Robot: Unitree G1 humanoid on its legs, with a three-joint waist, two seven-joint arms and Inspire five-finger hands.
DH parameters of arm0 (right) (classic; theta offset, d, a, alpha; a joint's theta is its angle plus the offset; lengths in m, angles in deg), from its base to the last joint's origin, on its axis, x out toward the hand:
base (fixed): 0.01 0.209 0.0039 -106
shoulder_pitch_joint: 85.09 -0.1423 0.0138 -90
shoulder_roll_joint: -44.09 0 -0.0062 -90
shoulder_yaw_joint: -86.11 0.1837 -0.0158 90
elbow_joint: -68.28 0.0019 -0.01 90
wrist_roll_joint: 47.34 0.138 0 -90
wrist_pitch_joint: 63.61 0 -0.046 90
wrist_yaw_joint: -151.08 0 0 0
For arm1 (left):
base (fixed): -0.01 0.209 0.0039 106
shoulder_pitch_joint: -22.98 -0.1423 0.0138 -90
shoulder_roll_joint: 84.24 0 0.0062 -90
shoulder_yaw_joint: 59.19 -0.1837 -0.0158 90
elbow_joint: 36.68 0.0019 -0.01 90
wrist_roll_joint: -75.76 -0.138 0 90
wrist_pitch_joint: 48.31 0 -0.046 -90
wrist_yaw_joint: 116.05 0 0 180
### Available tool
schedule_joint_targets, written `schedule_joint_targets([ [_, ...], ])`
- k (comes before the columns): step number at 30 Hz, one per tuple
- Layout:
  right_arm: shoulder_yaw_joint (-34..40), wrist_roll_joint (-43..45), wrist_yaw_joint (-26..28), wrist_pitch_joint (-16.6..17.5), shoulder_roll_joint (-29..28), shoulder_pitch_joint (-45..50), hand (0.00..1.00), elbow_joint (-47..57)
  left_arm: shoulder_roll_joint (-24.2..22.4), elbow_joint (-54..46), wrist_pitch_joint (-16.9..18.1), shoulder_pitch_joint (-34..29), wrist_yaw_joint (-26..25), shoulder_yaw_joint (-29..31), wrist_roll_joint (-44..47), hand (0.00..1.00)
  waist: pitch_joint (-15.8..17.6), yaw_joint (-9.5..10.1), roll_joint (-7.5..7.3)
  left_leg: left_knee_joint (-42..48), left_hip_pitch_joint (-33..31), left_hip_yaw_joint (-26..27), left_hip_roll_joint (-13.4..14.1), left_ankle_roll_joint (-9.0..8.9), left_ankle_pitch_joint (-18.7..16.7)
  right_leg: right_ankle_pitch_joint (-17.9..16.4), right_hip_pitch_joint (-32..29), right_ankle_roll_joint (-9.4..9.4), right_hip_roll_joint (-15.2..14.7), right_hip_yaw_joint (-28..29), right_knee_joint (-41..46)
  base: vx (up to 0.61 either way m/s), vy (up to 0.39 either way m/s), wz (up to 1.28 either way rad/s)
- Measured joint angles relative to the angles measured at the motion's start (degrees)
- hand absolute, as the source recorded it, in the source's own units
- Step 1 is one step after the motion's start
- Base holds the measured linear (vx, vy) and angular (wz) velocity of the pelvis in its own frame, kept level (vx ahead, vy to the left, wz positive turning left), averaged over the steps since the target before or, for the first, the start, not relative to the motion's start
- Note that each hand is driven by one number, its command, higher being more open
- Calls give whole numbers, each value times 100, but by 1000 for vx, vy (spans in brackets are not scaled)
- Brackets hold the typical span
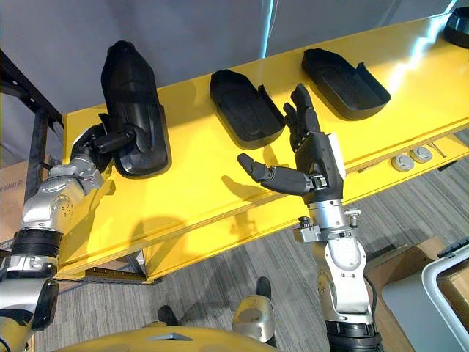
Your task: Walk over and take three plastic housings, then place them on the shelf
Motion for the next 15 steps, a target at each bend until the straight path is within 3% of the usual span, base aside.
schedule_joint_targets([
  [6, -14, 0, -3, -1, -1, 1, 100, 0, 1, 122, -79, 39, 8, 17, 38, 0, 2, -21, 2, 0, 50, -33, 2, 0, 0, -3, 70, 4, 2, -15, -23, 0, 0, 0],
  [7, -33, 1, -11, -1, -2, 1, 100, 0, 0, 137, -79, 43, 3, 37, 50, 100, 2, -36, 2, 0, 54, -37, 2, 1, 0, -3, 74, 4, 2, -14, -24, 0, 0, 0],
  [15, -249, 2, -108, -1, -51, 2, 100, 0, -109, 249, -60, 87, -404, -21, 37, 100, 2, -85, 2, -1, 89, -60, 5, 1, 1, -10, 122, 17, 2, -22, -26, 0, 0, 0],
])
